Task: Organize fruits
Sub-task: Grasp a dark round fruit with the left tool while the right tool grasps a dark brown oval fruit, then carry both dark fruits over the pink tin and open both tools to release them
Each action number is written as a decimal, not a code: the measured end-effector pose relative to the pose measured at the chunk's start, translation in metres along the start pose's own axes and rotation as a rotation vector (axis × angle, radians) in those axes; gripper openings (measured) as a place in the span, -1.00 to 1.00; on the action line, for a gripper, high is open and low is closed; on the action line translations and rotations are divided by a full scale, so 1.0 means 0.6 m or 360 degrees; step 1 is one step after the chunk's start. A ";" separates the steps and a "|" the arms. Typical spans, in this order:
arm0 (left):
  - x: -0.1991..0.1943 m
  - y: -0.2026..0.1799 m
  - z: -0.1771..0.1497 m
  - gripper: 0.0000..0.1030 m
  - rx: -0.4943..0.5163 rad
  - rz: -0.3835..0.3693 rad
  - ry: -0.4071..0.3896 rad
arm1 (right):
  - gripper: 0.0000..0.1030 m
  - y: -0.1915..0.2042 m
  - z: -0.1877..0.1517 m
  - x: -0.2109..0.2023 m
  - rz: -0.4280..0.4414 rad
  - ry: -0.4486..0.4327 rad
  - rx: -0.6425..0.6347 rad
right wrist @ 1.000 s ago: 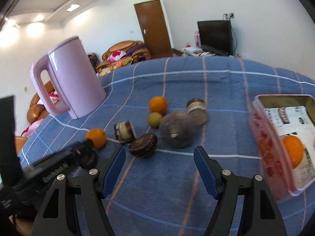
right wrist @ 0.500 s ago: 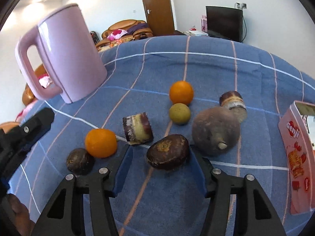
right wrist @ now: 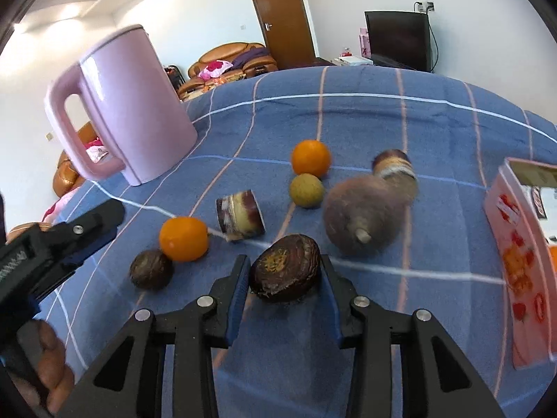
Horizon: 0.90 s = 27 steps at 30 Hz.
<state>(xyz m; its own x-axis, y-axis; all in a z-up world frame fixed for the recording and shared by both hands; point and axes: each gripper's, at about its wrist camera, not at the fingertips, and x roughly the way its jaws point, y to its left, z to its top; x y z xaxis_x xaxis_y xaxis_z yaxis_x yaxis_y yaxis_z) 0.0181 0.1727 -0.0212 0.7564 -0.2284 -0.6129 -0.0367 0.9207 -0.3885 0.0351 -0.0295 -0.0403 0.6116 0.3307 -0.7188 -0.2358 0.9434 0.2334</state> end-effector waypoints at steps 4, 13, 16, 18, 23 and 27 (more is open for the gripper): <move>0.010 -0.032 -0.012 0.03 0.0198 0.0099 0.0041 | -0.21 -0.003 -0.015 -0.027 -0.0009 -0.0053 -0.0026; 0.044 -0.058 -0.033 -0.09 0.0412 0.0300 0.0167 | -0.21 0.002 -0.016 -0.028 -0.0032 -0.0069 -0.0062; 0.051 -0.047 -0.033 -0.23 0.0363 0.0303 0.0213 | -0.21 0.002 -0.016 -0.025 -0.0030 -0.0062 -0.0056; 0.051 -0.043 -0.033 -0.23 0.0340 0.0292 0.0218 | -0.21 0.001 -0.016 -0.025 -0.0030 -0.0062 -0.0055; 0.044 -0.043 -0.034 -0.25 0.0313 0.0288 0.0179 | -0.21 0.004 -0.017 -0.029 -0.0023 -0.0091 -0.0054; 0.008 -0.056 -0.028 -0.25 0.0322 0.0263 -0.0059 | -0.21 0.011 -0.016 -0.049 -0.0059 -0.0202 -0.0091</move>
<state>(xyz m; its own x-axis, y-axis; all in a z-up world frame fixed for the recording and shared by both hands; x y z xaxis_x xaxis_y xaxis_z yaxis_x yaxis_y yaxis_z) 0.0122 0.1355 -0.0226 0.7744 -0.0613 -0.6297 -0.0332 0.9900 -0.1372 0.0086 -0.0335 -0.0241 0.7104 0.3001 -0.6367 -0.2519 0.9530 0.1681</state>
